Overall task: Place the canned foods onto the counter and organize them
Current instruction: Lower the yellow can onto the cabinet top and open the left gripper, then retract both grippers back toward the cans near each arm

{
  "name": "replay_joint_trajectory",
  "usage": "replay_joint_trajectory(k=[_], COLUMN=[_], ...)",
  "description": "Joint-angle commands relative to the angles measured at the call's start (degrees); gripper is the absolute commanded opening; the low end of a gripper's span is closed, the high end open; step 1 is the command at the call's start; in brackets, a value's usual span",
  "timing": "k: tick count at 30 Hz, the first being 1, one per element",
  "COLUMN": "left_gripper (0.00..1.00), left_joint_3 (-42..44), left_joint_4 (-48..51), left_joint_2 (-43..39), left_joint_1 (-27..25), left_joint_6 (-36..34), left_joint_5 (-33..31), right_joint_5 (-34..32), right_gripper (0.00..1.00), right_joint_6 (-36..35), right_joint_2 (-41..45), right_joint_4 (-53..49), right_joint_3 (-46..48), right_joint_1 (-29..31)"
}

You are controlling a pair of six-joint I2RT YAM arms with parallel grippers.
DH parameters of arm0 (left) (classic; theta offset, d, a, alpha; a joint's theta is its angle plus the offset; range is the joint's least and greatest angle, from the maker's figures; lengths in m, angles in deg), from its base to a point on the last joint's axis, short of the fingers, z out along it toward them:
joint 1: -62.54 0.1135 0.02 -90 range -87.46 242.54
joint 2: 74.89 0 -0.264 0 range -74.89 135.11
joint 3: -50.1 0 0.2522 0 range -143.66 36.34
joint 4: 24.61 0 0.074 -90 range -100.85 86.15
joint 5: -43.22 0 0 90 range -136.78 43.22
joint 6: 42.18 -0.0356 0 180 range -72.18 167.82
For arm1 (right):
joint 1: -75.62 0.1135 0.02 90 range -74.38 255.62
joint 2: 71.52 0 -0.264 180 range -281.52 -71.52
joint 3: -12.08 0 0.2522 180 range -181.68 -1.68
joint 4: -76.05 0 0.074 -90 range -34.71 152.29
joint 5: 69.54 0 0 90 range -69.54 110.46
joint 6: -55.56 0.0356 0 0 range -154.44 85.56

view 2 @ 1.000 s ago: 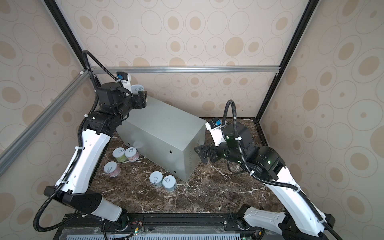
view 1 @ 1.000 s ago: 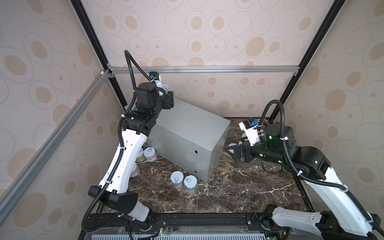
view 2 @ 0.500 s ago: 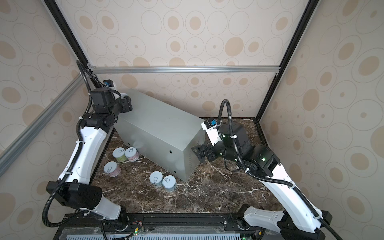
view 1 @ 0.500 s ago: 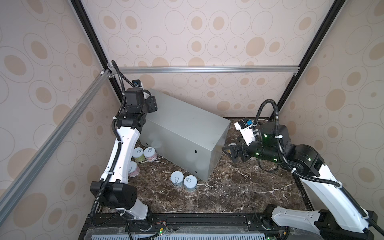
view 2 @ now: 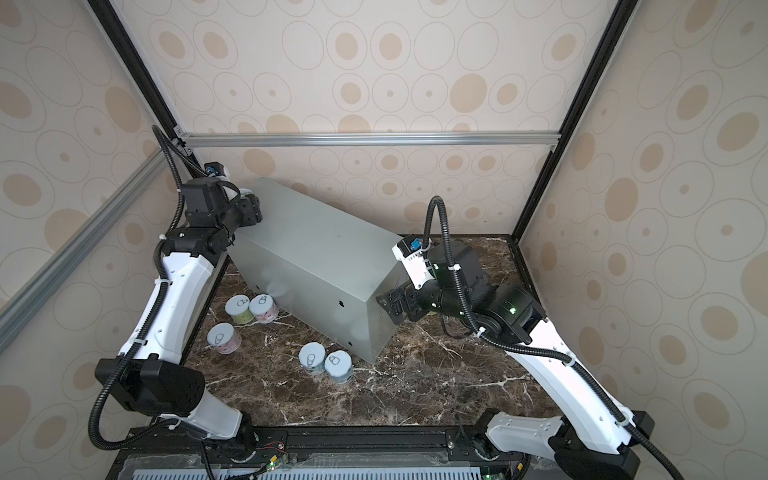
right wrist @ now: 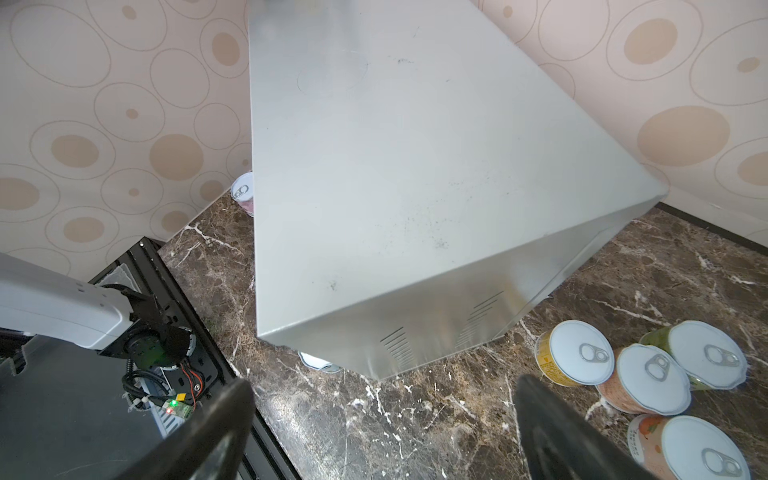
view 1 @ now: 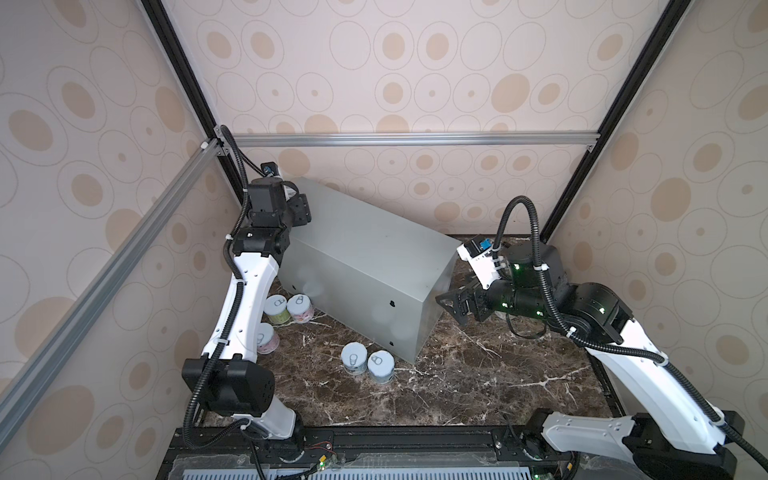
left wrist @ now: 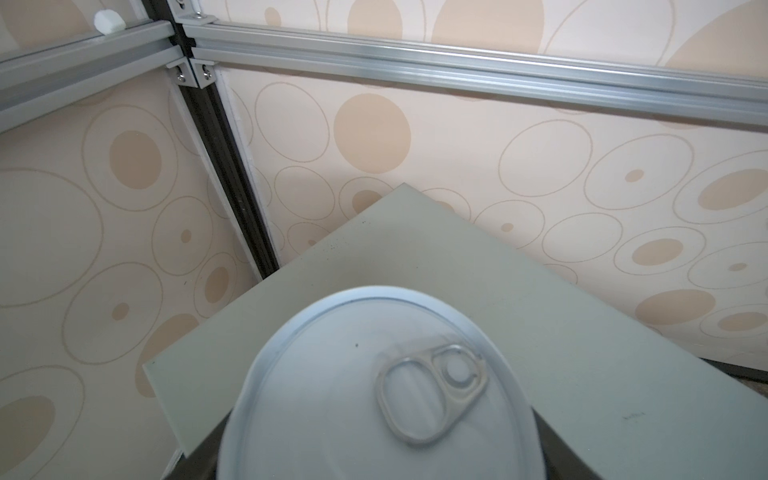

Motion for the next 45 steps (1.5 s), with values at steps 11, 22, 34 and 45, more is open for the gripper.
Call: replay_joint_trajectory(k=[11,22,34,45], left_gripper=[0.70,0.93,0.99,0.99], left_joint_3=[3.51,2.86,-3.72,9.45], left_joint_4=[-5.83,-4.12,0.83,0.99], left_joint_2=[-3.38,-4.49,-9.77,-26.49], left_joint_1=[1.14,1.13,1.09,1.14], left_joint_6=[0.02,-0.86,-0.62,3.03], left_joint_5=[-2.16,-0.47,2.41,11.02], right_joint_5=[-1.84,-4.51,-11.65,-23.53], right_gripper=[1.00,1.00,1.00,1.00], right_joint_6=[-1.18,0.83,4.14,9.95], right_joint_2=[0.56,0.09,3.52,10.00], right_joint_4=[-0.69,-3.19,-9.13,-14.98], right_joint_3=[-1.92,-5.65,-11.96,-10.05], right_joint_1=[-0.21,-0.13,-0.15,-0.13])
